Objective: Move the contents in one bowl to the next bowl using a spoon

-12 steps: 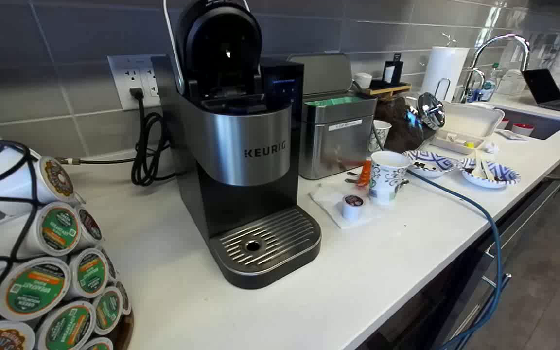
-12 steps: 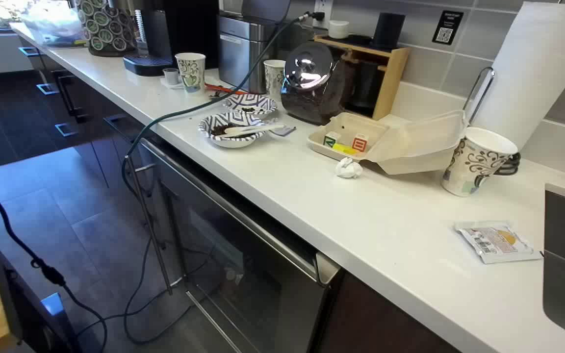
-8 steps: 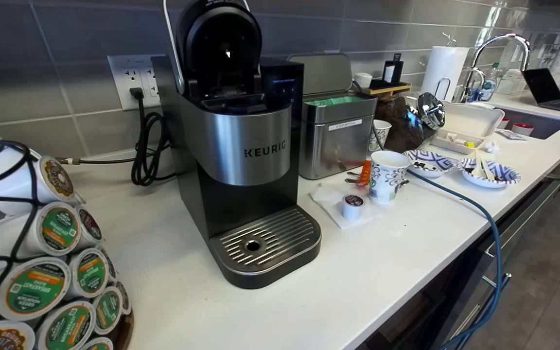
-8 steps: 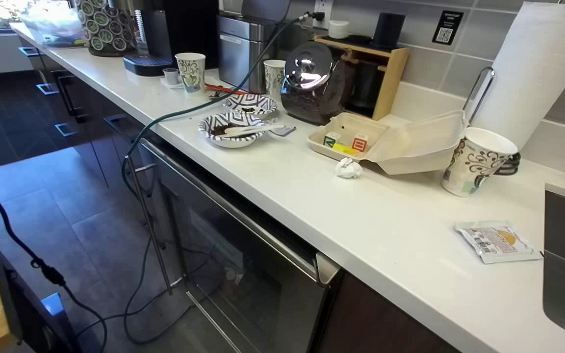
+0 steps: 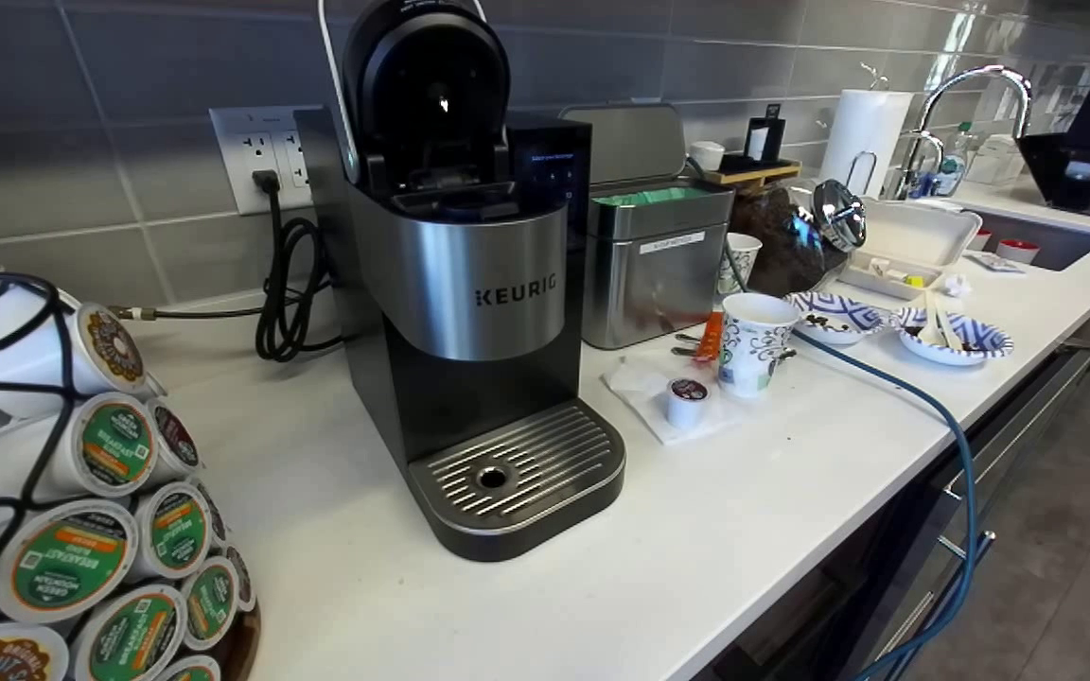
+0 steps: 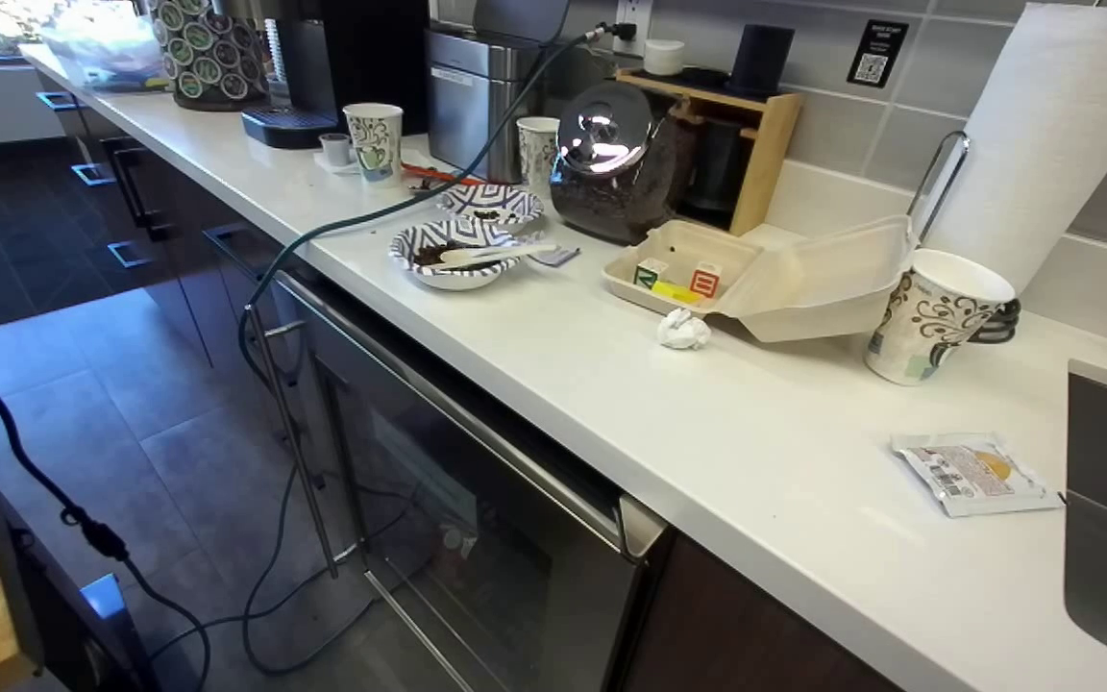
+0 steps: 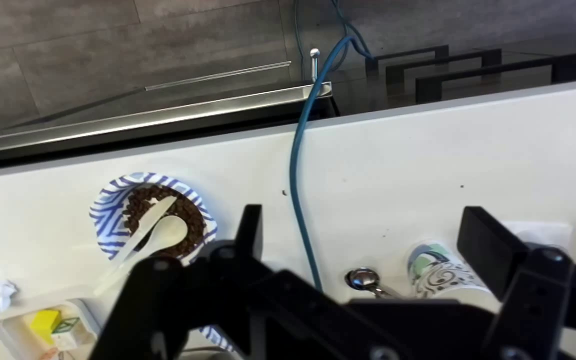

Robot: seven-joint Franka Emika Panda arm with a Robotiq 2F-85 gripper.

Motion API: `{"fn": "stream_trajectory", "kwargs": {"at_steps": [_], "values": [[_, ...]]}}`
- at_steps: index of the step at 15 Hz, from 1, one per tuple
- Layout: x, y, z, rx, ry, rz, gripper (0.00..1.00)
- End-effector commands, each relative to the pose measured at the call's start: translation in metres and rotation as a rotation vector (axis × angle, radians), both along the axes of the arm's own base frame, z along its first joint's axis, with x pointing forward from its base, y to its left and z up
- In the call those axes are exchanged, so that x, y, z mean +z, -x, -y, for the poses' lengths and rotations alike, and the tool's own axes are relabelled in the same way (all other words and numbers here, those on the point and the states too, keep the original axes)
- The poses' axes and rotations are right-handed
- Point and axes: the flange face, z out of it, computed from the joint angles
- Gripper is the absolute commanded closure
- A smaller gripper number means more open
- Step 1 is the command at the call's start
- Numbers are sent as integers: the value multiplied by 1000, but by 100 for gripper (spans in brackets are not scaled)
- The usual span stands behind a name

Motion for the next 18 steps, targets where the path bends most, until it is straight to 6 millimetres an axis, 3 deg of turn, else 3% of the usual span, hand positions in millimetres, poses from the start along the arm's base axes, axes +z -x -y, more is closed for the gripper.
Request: {"fn": "stream_trajectory", "kwargs": {"at_steps": [1, 4, 5, 7, 13, 15, 18], "values": [[-48, -22, 60, -121, -80, -40, 0], [-71, -28, 102, -154, -147, -81, 0], [-63, -21, 90, -145, -103, -69, 0], [-71, -22, 101, -154, -109, -84, 0], [-64, -24, 91, -136, -103, -71, 0], [-65, -30, 112, -111, -146, -48, 0], [-68, -16, 159, 25, -160, 7, 0]]}}
